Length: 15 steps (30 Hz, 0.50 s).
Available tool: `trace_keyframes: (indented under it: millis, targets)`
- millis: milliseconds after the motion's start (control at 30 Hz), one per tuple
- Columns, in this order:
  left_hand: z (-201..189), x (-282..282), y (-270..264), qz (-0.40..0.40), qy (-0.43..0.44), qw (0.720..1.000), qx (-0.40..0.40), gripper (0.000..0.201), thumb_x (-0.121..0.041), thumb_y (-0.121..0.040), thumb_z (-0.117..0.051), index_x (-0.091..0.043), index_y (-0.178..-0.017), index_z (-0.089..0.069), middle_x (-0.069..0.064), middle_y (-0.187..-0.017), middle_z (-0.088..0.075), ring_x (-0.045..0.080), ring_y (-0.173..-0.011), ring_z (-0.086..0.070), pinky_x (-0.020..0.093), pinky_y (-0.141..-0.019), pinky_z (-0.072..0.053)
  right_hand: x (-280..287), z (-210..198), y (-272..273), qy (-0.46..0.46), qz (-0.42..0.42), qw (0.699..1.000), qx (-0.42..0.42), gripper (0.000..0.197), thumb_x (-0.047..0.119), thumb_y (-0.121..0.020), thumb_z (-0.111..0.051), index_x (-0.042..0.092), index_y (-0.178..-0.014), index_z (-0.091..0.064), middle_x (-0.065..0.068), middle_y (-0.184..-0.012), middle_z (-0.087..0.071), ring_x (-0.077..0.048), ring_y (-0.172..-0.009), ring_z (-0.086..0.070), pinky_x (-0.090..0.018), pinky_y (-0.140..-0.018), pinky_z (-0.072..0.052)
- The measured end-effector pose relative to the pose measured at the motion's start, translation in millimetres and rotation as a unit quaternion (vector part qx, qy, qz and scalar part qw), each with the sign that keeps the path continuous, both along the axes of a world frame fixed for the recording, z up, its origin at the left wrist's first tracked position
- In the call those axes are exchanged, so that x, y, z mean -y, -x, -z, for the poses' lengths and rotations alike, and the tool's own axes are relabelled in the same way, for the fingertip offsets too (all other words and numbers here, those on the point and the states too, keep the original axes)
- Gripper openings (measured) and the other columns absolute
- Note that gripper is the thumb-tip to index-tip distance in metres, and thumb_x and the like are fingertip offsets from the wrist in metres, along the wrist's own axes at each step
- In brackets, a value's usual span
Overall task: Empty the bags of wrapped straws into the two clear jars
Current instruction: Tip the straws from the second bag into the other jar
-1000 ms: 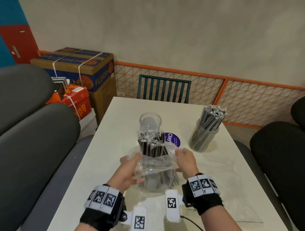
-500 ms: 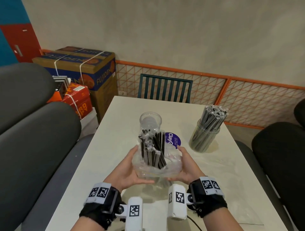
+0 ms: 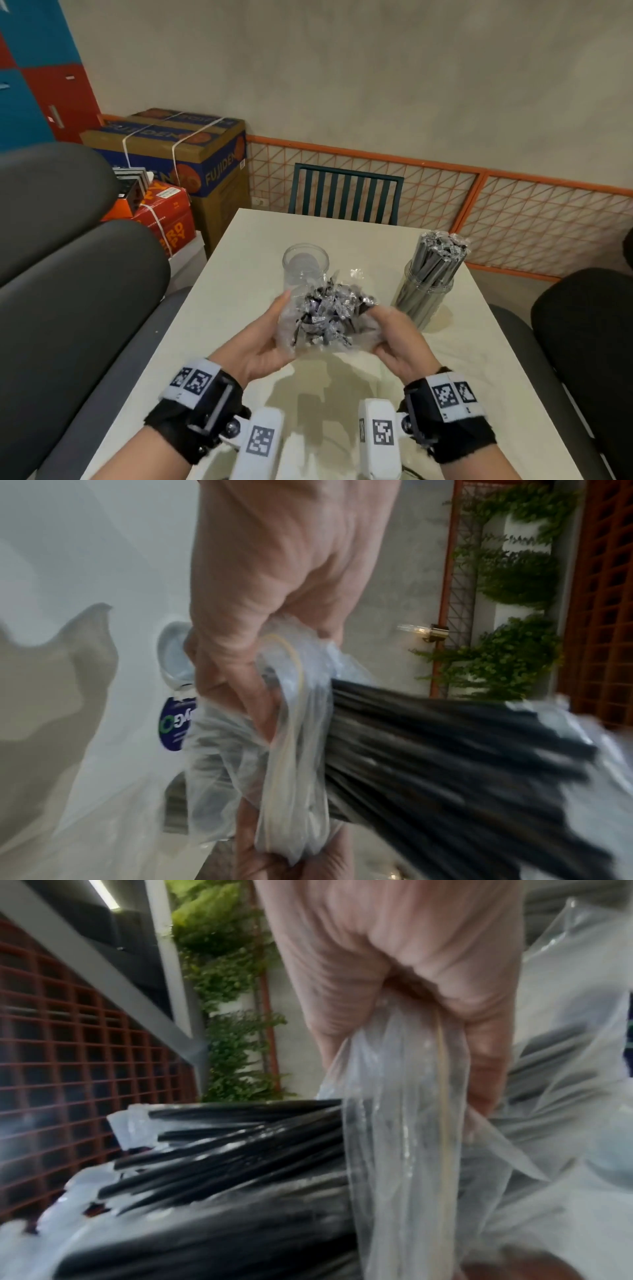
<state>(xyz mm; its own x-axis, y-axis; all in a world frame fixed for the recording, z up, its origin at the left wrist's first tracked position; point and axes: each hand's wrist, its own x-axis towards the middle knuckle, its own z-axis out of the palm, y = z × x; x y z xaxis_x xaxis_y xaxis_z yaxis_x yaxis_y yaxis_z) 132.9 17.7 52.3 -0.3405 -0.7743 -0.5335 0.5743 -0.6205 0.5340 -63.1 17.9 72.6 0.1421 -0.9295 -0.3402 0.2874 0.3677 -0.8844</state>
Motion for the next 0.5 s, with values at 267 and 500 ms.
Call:
trace_keyframes:
  millis: [267, 500]
  targets:
    - [-97.6, 30.6, 2.7, 0.118, 0.166, 0.976, 0.072, 0.039, -0.035, -0.074, -0.059, -0.006, -0.096, -0.072, 0.019, -0.092, -0.073, 0.027, -0.079, -0.072, 0.038, -0.065, -0.060, 38.7, -72.0, -9.7, 0.168, -0.121, 0.973, -0.107, 0.030, 0.030, -0.062, -0.076, 0.009, -0.080, -0.066, -0.010, -0.081, -0.070, -0.022, -0.072, -0.066, -0.036, -0.072, -0.054]
    - [-107.6, 86.6, -2.9, 0.065, 0.270, 0.936, 0.218, 0.036, -0.010, -0.092, -0.049, -0.006, -0.127, -0.052, 0.013, -0.098, -0.066, 0.021, -0.080, -0.064, 0.035, -0.073, -0.055, 94.7, -105.6, -15.5, 0.235, -0.129, 0.899, -0.347, 0.081, 0.023, -0.062, -0.084, 0.014, -0.129, -0.038, -0.008, -0.129, -0.044, -0.022, -0.116, -0.049, -0.035, -0.100, -0.043]
